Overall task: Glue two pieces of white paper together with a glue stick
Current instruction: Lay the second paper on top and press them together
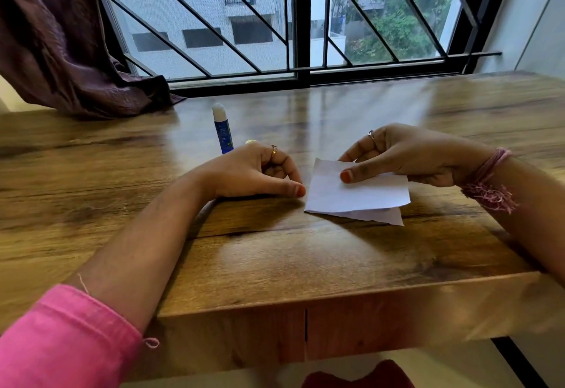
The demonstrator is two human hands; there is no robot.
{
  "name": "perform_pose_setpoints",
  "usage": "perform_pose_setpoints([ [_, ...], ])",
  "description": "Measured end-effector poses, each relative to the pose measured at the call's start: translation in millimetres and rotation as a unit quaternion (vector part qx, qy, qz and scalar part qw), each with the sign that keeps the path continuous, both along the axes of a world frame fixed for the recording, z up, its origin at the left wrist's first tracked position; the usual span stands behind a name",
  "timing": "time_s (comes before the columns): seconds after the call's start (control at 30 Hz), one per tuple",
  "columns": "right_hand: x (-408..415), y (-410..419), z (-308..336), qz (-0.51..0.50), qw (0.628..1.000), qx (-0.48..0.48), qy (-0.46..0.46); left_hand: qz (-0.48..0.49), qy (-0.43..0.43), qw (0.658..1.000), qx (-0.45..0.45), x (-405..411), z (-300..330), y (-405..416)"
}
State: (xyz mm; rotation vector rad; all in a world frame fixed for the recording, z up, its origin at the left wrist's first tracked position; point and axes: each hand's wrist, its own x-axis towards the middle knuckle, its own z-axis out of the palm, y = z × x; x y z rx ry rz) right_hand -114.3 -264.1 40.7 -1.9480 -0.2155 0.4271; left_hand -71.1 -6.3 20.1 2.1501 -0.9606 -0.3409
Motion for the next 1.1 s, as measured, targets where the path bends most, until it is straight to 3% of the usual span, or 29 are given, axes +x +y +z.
perform_pose_setpoints([
  [1.1, -0.1, 2.0, -1.3, 0.009, 0.999, -0.037, -0.021, 0.020, -0.013, 0.999, 0.030, -7.5, 1.8, -7.8],
])
